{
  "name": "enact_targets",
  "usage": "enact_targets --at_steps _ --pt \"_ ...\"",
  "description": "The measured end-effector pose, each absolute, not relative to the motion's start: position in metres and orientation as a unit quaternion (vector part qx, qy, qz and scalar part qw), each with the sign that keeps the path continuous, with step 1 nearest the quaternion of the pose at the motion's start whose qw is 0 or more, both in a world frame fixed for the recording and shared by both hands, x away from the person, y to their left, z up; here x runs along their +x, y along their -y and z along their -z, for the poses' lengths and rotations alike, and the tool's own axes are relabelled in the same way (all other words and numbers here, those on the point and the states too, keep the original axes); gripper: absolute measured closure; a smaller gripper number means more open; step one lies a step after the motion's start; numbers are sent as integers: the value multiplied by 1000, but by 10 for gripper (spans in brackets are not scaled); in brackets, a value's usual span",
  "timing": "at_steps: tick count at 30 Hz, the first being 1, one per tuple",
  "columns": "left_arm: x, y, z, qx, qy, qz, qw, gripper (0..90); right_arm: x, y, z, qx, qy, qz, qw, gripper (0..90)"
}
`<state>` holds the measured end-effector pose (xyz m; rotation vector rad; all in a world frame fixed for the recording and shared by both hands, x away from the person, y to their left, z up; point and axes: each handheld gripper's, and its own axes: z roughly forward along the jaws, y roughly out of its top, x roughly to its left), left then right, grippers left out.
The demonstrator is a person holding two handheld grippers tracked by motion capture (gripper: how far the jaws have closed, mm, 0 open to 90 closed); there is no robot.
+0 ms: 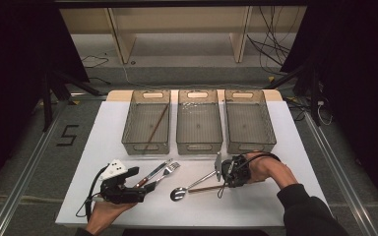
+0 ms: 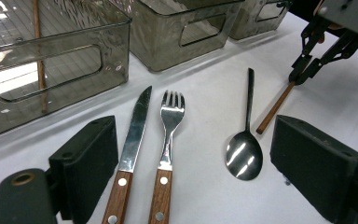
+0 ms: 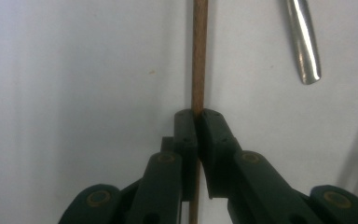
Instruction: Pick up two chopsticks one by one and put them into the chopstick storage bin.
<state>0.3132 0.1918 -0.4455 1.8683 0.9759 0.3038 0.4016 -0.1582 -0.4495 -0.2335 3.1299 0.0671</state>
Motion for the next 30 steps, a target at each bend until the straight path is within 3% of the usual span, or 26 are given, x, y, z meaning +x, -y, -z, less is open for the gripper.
enact_targets --at_steps 8,22,30 --pt "313 -192 446 766 -404 -125 484 147 403 163 435 -47 -996 -70 22 857" --pt "314 -191 446 765 -405 -127 484 147 415 158 406 102 -969 -217 49 857" --pt "314 -191 445 761 -409 -127 487 147 417 154 404 176 -950 -256 44 857"
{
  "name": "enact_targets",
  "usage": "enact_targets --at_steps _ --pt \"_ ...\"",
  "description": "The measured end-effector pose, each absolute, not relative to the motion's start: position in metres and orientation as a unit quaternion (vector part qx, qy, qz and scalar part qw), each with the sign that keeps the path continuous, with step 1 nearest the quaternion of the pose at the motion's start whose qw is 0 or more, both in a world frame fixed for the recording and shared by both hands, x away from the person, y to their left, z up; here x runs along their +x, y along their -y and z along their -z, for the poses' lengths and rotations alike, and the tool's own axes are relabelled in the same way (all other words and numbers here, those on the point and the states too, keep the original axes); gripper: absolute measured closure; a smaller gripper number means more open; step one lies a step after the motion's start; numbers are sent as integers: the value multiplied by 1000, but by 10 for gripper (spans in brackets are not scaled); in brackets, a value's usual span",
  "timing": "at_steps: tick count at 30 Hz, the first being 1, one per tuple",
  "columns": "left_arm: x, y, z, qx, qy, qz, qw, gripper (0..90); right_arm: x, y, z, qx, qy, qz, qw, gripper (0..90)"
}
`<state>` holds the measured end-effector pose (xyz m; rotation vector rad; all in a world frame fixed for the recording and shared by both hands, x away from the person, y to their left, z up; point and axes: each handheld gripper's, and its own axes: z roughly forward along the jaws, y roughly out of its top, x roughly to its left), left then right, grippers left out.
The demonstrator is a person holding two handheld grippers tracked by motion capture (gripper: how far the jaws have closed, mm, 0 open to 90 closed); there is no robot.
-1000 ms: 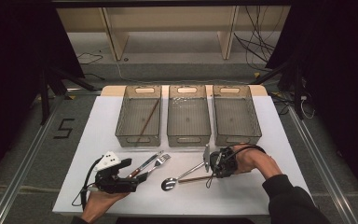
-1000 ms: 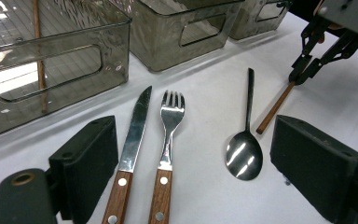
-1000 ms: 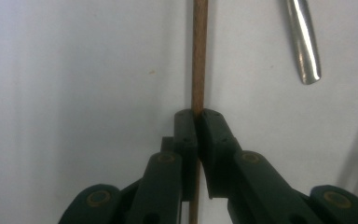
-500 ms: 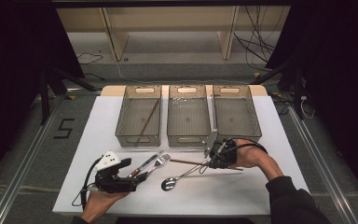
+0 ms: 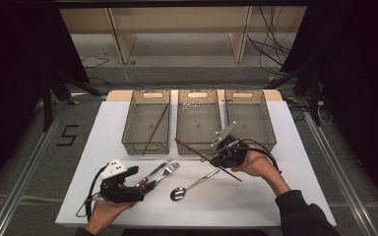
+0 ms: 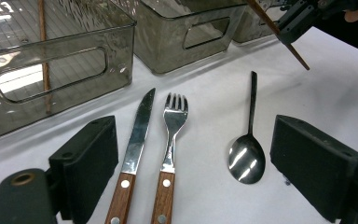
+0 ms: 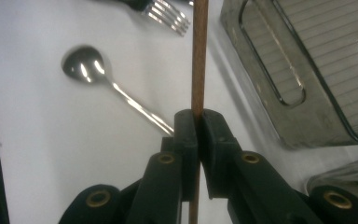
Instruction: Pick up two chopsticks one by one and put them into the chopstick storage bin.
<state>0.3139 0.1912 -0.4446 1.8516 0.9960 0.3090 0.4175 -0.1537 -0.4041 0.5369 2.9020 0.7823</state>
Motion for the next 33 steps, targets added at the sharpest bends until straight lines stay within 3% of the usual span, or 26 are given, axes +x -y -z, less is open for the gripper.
enact_targets --at_steps 18,33 --pt "324 -179 426 743 -422 -96 510 150 415 144 398 233 -918 -320 23 856" --pt "365 -150 409 719 -459 -53 519 206 403 131 398 261 -892 -366 49 855"
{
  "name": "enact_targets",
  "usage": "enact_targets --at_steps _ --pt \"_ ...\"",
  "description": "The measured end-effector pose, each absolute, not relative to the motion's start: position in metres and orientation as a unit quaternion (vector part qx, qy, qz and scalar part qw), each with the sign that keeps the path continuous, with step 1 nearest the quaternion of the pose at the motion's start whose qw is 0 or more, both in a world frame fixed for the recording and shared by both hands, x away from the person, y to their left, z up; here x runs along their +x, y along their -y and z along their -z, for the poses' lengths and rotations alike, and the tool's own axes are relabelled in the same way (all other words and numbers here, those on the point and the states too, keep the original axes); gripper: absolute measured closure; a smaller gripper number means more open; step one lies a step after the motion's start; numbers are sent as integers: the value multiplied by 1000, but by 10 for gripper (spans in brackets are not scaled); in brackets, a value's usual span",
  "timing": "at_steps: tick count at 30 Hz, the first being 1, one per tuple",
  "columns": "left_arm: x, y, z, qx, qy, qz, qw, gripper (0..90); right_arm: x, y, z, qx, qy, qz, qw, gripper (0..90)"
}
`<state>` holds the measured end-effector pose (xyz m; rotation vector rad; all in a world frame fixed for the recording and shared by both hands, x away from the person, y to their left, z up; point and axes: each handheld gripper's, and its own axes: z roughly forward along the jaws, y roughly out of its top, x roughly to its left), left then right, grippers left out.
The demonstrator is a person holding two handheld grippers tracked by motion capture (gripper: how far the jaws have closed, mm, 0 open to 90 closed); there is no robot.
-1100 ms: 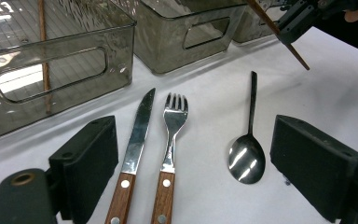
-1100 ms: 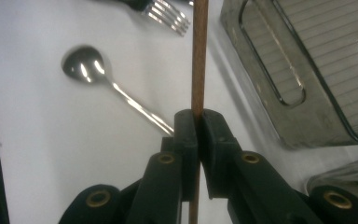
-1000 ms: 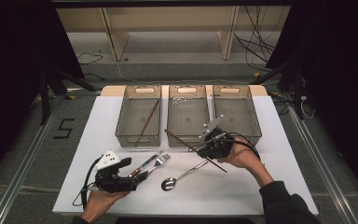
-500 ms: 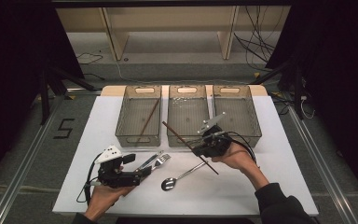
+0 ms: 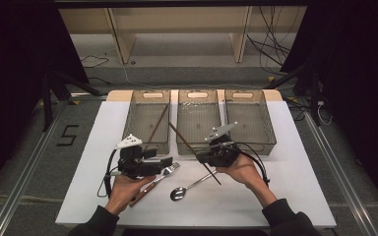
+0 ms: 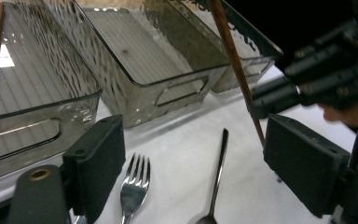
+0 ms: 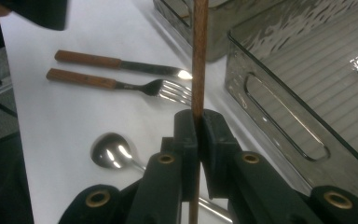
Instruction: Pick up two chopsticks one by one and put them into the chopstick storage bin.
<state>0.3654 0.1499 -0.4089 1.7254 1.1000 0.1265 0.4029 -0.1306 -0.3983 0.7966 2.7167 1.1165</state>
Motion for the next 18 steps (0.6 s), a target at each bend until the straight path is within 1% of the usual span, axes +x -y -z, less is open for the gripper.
enact_targets --at_steps 6,12,18 --pt "377 -143 407 706 -473 -34 526 243 397 121 398 264 -887 -377 50 855" --pt "384 -132 406 700 -473 -18 535 306 395 113 399 262 -884 -384 54 855" --pt "390 -126 406 685 -475 6 552 432 394 110 400 266 -880 -390 54 855"
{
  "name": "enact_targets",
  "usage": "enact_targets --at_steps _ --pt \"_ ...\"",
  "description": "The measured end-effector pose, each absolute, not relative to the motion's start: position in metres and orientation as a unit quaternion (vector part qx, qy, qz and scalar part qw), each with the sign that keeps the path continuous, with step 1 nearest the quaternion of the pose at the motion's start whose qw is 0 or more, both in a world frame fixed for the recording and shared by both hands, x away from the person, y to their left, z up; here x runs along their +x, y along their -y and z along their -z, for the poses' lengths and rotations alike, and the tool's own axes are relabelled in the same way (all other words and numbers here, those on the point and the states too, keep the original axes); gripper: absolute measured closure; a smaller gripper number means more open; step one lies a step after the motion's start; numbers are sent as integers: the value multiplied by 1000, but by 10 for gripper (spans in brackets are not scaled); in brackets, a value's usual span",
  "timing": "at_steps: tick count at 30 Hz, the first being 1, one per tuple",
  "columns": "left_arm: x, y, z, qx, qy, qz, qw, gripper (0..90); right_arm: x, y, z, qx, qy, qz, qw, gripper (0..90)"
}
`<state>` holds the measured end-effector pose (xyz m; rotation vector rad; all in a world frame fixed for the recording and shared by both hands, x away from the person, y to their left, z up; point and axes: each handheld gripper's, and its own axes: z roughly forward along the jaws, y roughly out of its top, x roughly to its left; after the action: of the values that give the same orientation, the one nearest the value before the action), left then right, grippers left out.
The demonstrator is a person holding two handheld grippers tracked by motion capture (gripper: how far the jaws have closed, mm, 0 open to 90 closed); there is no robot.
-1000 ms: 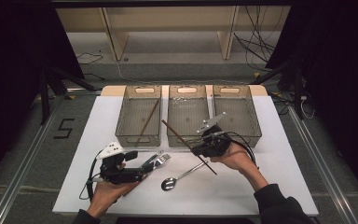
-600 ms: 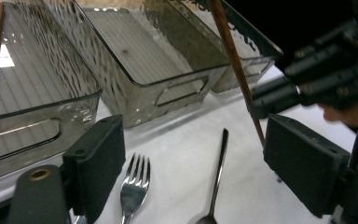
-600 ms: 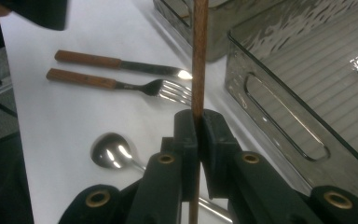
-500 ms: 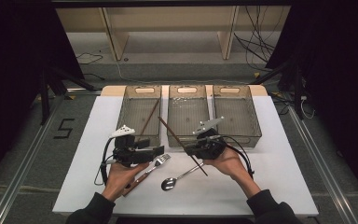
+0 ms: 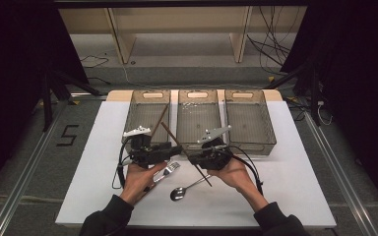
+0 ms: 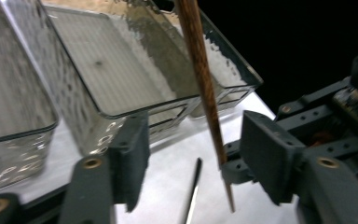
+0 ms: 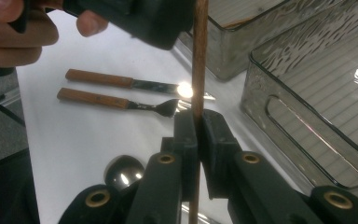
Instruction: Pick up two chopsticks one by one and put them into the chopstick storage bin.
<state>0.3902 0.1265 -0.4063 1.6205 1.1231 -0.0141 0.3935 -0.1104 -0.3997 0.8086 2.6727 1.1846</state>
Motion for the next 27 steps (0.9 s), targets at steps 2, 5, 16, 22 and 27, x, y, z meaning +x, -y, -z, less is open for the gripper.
enact_targets --at_steps 2,5,16,22,27 --pt "392 -124 406 684 -473 12 555 469 393 110 400 266 -880 -390 54 855" --pt "393 -121 407 684 -471 22 556 528 392 109 399 267 -878 -394 55 855" --pt "395 -118 409 681 -463 40 566 738 390 107 400 266 -874 -403 59 854" --pt "397 -120 409 673 -462 61 575 819 389 106 400 265 -871 -410 56 853" --pt "397 -122 404 679 -457 54 572 837 388 108 399 267 -866 -419 57 824"
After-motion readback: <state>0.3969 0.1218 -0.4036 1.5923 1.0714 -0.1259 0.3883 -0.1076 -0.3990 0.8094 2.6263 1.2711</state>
